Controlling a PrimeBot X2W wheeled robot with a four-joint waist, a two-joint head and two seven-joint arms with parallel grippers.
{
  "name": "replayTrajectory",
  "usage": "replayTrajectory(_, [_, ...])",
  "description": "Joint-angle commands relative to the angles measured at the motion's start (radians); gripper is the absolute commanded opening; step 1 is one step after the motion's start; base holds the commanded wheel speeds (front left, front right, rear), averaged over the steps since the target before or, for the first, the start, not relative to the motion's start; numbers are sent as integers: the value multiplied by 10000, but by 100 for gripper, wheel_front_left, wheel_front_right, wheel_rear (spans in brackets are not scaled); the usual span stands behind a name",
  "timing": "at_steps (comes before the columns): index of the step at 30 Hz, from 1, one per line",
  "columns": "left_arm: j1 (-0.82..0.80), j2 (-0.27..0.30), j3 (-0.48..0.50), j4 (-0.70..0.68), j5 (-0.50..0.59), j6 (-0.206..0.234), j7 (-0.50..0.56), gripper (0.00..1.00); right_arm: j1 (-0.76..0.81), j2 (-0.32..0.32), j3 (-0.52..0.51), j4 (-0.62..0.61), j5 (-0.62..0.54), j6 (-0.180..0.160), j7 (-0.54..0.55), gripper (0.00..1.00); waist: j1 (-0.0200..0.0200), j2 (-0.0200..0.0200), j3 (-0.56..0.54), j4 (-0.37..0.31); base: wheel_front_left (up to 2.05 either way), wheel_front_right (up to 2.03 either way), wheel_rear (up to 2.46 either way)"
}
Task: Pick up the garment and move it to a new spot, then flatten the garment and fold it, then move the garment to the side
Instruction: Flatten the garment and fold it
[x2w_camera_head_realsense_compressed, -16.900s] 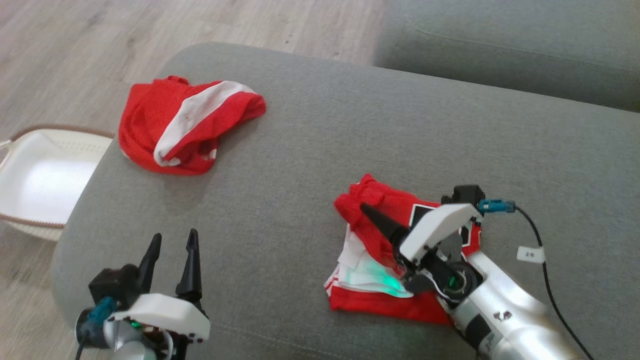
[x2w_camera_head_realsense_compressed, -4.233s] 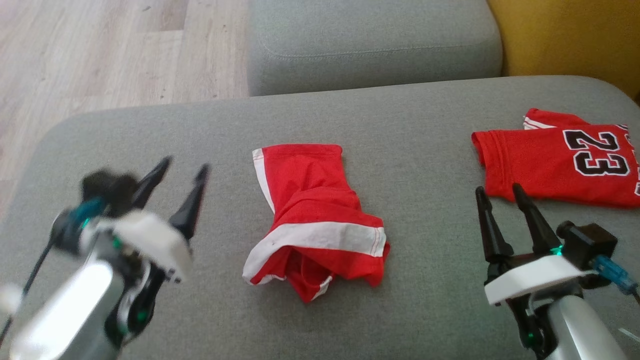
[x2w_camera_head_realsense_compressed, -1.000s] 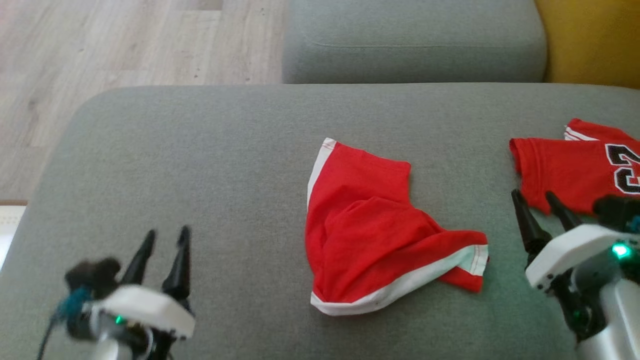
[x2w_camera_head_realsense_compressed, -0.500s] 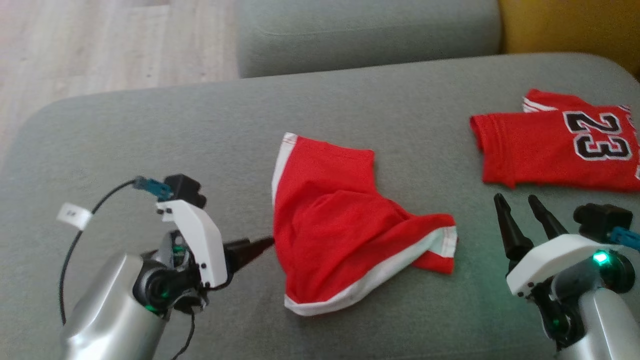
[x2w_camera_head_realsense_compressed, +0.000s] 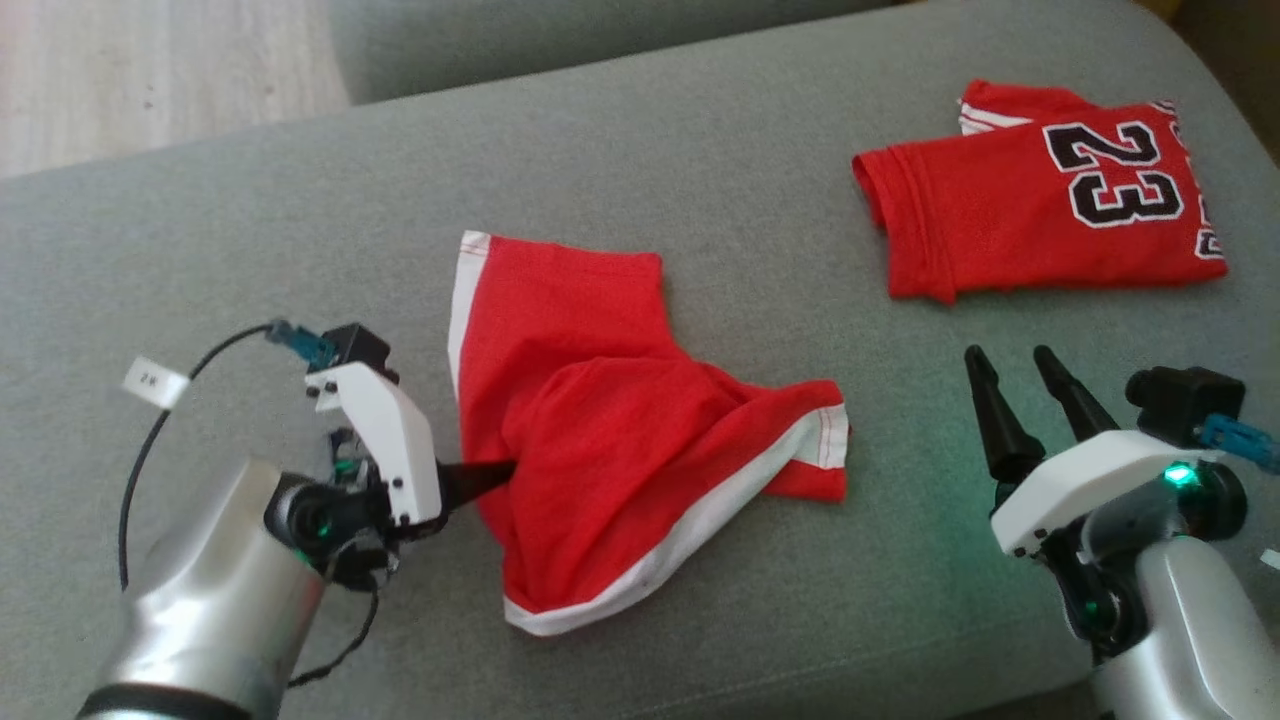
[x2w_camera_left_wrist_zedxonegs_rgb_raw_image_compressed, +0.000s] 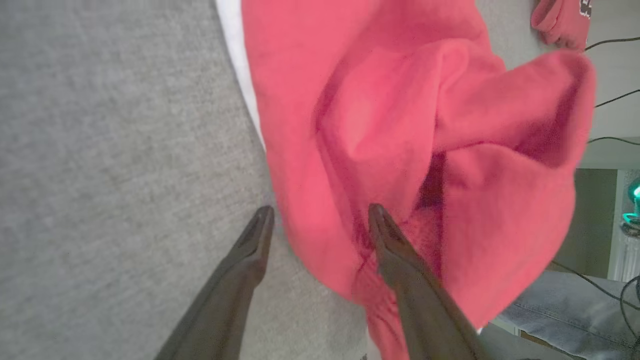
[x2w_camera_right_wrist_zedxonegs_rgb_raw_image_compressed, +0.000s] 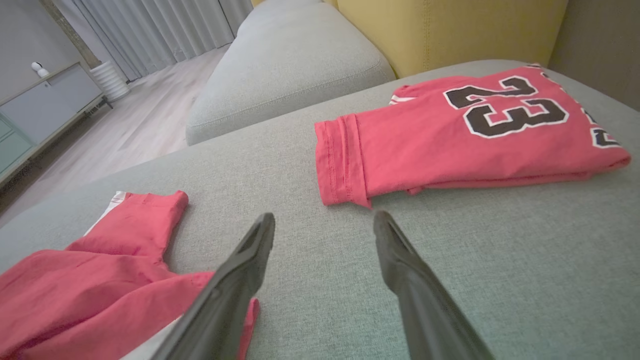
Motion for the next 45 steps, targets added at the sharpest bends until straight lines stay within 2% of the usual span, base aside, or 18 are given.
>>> replayTrajectory(1, [-641,182,277,-140,-123,-60,-89,100,-411,7,224,-288,43,73,-112,100,0,0,195,-174,0,0,0])
replayTrajectory(3, [-757,76,135,8,-333,-60,40,100,-464,22,276,-229,66,73,-149,100,0,0,252,-223,0,0,0])
replayTrajectory(4, [-804,49,50,35,-418,-60,89,73,-483,23,294,-200,73,73,-166,100,0,0,267,-237,0,0,0])
replayTrajectory(5, [-907,101,-139,67,-436,-60,31,0,-508,23,311,-139,81,73,-204,100,0,0,266,-250,0,0,0])
replayTrajectory(10, [-1312,478,-551,-40,-391,-61,-144,0,-487,17,235,9,57,73,-297,100,0,0,125,-161,0,0,0])
replayTrajectory(19, [-2968,1589,-539,-220,21,-41,-688,0,-507,35,290,-85,32,73,-314,100,0,0,140,-176,0,0,0])
replayTrajectory(24, [-3687,2040,-295,422,378,400,-1115,0,-659,34,381,-153,49,73,-374,100,0,0,451,-502,0,0,0])
replayTrajectory(27, [-3914,2179,-147,984,578,604,-1741,0,-731,45,407,-132,53,73,-426,100,0,0,619,-689,0,0,0])
replayTrajectory(28, [-3963,2173,-106,1116,639,557,-2096,14,-755,50,415,-116,60,73,-447,100,0,0,661,-733,0,0,0])
replayTrajectory(29, [-3978,2107,22,1302,585,540,-2455,100,-772,53,418,-91,61,73,-465,100,0,0,683,-756,0,0,0])
replayTrajectory(34, [-4025,1953,-2,1888,898,337,-3877,100,-776,55,353,42,45,73,-555,100,0,0,619,-657,0,0,0])
replayTrajectory(36, [-3954,1788,-113,2152,900,187,-4105,100,-722,50,337,105,22,73,-588,100,0,0,462,-495,0,0,0])
replayTrajectory(41, [-3491,1619,-919,1998,830,-45,-3595,100,-487,8,263,232,33,73,-604,100,0,0,-121,18,0,0,0])
replayTrajectory(45, [-2654,1967,-1928,605,254,-56,-2595,100,-212,-23,133,224,22,73,-566,100,0,0,-499,344,0,0,0])
